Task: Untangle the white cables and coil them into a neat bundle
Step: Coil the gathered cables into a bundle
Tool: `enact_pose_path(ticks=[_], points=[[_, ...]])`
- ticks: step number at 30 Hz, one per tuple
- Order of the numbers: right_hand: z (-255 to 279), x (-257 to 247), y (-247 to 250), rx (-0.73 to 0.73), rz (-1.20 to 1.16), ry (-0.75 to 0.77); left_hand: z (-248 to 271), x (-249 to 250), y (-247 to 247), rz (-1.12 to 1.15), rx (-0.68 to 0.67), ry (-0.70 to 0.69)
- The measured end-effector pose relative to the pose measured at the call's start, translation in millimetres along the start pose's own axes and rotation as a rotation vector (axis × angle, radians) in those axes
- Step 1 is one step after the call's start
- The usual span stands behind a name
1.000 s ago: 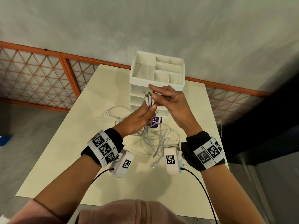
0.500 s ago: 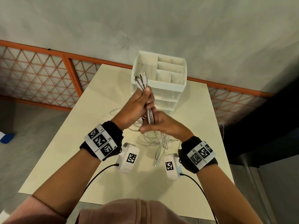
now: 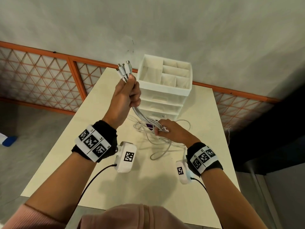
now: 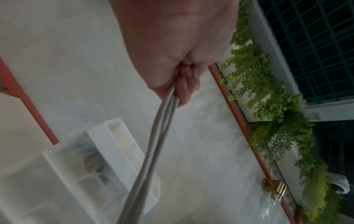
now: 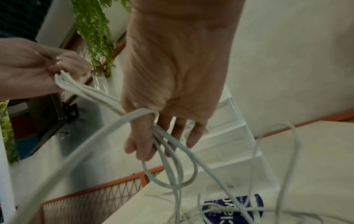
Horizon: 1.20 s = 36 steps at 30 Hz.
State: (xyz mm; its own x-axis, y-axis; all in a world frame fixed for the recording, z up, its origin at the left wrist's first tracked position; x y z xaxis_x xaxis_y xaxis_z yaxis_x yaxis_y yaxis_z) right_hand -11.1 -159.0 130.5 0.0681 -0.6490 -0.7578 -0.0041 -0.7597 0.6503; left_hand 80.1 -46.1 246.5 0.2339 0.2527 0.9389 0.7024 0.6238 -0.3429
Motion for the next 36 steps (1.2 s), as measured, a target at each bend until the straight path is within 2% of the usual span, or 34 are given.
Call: enact_pose_path(ticks=[2,3,5,7,12,14,16,20,22,26,29,32,34,36], points=[[2,1,-1,-0.013,-0.002,-0.001,3,-1,3,-0.170,0.062,-0.011],[3,3,1,-0.013,-0.015,-0.017,3,-1,4,-0.337,0.083,-0.029],[6,4,8,0.005,-0.048,-0.041,3,-15,0,-0.759,0.021,0.005],[6,-4,17,0.006,-0.058,-0.043,6,-41,0,-1.030,-0.075,0.110],[1,-25,32,-0.010,-0.095,-0.033,9,-68,-3,-1.071,-0.150,0.201],[-1,-24,34,0.026,-0.113,-0.022,10,-74,-9,-1.050,-0.258,0.249],[2,-14,41,0.117,-0.091,-0.011,9,-70,-10,-1.004,-0.296,0.243],[19,7,65,0.303,0.229,0.036,-7,-44,15,-0.878,-0.130,0.152],[30,24,67,0.327,0.189,-0.045,-13,-31,30,-0.856,-0.047,0.120],[67,72,48,0.267,0.226,-0.255,-15,-3,49,-0.806,0.024,0.043],[86,103,24,0.157,0.266,-0.413,-19,0,43,-0.872,0.006,0.020],[92,117,3,0.005,0.201,-0.565,-22,-15,34,-0.934,-0.030,0.043],[89,116,-4,-0.117,0.175,-0.592,-23,-22,30,-0.983,-0.057,0.055],[75,97,2,-0.098,0.100,-0.548,-20,-24,23,-1.058,-0.090,0.048]])
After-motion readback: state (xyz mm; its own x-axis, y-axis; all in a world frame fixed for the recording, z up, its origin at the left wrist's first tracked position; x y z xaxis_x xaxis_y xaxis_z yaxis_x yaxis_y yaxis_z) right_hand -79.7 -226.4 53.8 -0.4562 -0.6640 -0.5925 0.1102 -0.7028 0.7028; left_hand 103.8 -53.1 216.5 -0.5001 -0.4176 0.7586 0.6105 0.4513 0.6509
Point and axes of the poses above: each hand's wrist, its own z-axis away from the middle knuckle, its own y-axis out of the back of the hand, x = y × z, the point moved 9 cm from there along -z, towards the middle knuckle, and after that the axes turned 13 degrees about y, right-handed, at the moved point
